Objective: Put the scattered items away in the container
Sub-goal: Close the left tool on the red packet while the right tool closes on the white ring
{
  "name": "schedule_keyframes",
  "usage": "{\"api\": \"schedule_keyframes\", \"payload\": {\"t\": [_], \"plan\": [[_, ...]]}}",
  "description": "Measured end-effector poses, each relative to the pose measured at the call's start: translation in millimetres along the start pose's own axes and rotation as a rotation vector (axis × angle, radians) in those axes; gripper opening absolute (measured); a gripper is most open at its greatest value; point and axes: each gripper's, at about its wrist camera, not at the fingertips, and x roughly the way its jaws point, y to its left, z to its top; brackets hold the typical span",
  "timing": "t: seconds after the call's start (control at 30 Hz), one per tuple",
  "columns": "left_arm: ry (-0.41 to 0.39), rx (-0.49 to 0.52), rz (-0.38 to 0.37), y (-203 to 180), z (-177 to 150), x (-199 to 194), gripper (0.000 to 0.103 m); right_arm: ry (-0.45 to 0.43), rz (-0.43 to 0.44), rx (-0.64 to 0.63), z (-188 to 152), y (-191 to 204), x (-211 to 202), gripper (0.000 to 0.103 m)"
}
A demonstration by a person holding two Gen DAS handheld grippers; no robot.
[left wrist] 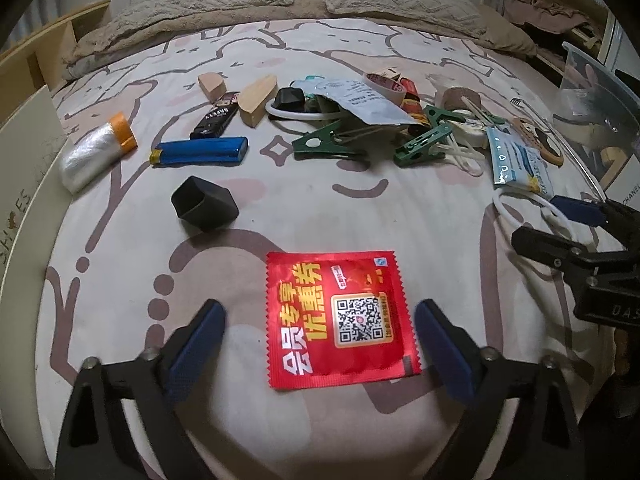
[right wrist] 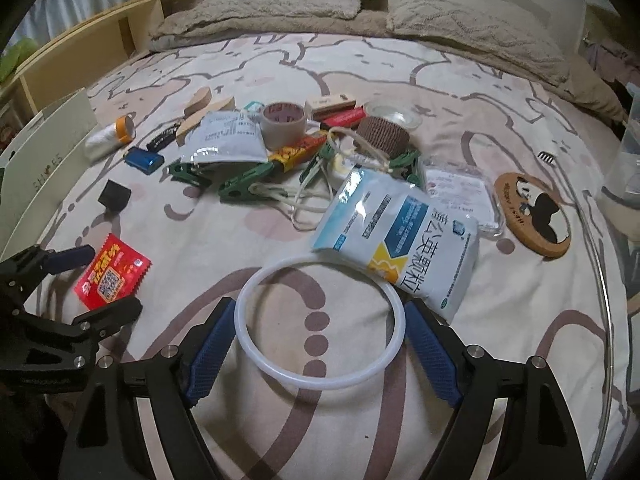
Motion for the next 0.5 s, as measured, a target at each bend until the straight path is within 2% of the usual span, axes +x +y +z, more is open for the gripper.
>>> {"api": "schedule_keyframes", "payload": {"t": [0.1,0.13,0.43,0.5], "plan": [[-0.013,0.016,-0.004,-2.9,0.3,-3.0,0.077,-0.016,0.006,0.01,1.0,-1.9,-3.1,0.085],[-0.017,0.018,-0.006,-3.1,0.7,-4.1,0.069,-0.016,0.01,0.015,1.2,-2.9,-3.1,0.085],[-0.038,-0.002,-0.046,3.5,2.7,-11.0,0.051,-0.021,0.023,0.019,1.6,-2.5,-4.6,0.085],[-0.038,-0.006,-0.048,3.6,2.7,-10.8,0.05,-0.021,0.025,0.021,1.4,-2.4,-4.8,0.085]]}}
